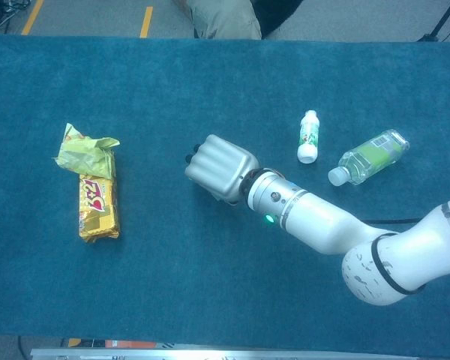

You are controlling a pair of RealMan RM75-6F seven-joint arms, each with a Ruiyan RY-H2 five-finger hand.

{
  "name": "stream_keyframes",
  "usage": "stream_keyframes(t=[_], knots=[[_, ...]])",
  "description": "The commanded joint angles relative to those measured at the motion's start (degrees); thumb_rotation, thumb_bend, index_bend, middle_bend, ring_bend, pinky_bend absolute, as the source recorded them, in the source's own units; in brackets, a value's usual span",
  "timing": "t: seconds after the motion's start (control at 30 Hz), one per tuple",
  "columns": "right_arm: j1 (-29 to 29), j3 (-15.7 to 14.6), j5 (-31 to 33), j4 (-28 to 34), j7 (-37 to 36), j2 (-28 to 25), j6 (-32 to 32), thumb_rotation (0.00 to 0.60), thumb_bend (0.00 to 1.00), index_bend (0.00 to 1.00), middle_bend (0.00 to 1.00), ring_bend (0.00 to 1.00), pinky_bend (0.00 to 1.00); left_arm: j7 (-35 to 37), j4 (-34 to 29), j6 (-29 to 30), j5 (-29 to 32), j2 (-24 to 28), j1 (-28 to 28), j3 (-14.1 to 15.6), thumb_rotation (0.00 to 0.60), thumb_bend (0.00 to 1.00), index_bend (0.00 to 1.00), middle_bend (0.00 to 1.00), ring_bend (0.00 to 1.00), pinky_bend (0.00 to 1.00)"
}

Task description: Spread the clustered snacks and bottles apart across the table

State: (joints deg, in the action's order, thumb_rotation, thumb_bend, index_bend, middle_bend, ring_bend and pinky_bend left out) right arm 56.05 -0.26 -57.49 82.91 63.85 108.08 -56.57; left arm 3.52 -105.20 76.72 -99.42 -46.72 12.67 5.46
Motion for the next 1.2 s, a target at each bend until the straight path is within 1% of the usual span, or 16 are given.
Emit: stream_keyframes(t=[0.03,0.23,0.37,0.47,0.57,0.67,0.8,0.87,1.0,1.2], knots=[[-0.03,0.08,0.02,-0.20,0.18,0.16,0.10,0.600,0.18,0.58,0.34,0.29,0.44,0.19,0.05,0.02,-0.10,-0.03,-0.01,0.01,0.600,0.32,0.02,0.08,0.04,0.19],[-0.37,0.62,-1.25,1.12,-1.07,-0.61,-0.23,0.600,0.18,0.59,0.34,0.30,0.44,0.54,0.26,0.35,-0.24,0.03,-0.20,0.02,0.600,0.32,0.02,0.08,0.04,0.19],[-0.77,0.85,-3.00,3.74,-2.33,-2.33,-0.98,0.600,0.18,0.59,0.35,0.30,0.44,0.47,0.14,0.24,-0.37,0.08,-0.15,0.01,0.600,0.32,0.02,0.07,0.04,0.19],[-1.31,0.35,-4.93,6.35,-3.22,-4.24,-1.72,0.600,0.18,0.59,0.35,0.30,0.44,0.28,-0.09,0.17,-0.50,0.08,-0.08,-0.04,0.600,0.32,0.02,0.07,0.03,0.19],[-2.07,-0.72,-7.36,9.24,-4.17,-6.74,-2.54,0.600,0.18,0.59,0.35,0.30,0.44,0.03,-0.32,0.04,-0.59,0.17,-0.03,-0.04,0.600,0.32,0.03,0.07,0.03,0.19],[-2.99,-2.47,-9.90,12.13,-4.96,-9.56,-3.07,0.600,0.18,0.59,0.35,0.30,0.44,-0.17,-0.59,-0.26,-0.60,0.32,0.05,0.02,0.600,0.32,0.02,0.07,0.03,0.19],[-4.41,-6.07,-13.76,15.09,-5.76,-13.01,-3.11,0.600,0.18,0.59,0.35,0.30,0.44,-0.43,-0.95,-0.49,-0.75,0.32,0.10,0.09,0.600,0.32,0.02,0.07,0.03,0.19],[-5.01,-7.36,-15.02,15.81,-6.05,-14.06,-3.00,0.600,0.18,0.59,0.35,0.30,0.44,-0.56,-1.05,-0.56,-0.83,0.29,0.11,0.12,0.600,0.32,0.02,0.07,0.03,0.19],[-6.24,-8.99,-16.96,16.57,-7.06,-14.97,-2.50,0.600,0.18,0.59,0.35,0.30,0.44,-0.85,-1.32,-0.78,-0.97,0.20,0.22,0.11,0.600,0.32,0.02,0.07,0.03,0.19],[-7.21,-9.59,-18.68,15.96,-6.26,-14.47,-1.47,0.600,0.18,0.59,0.35,0.30,0.44,-1.16,-1.58,-0.77,-1.06,0.29,0.07,0.25,0.600,0.32,0.02,0.07,0.03,0.19]])
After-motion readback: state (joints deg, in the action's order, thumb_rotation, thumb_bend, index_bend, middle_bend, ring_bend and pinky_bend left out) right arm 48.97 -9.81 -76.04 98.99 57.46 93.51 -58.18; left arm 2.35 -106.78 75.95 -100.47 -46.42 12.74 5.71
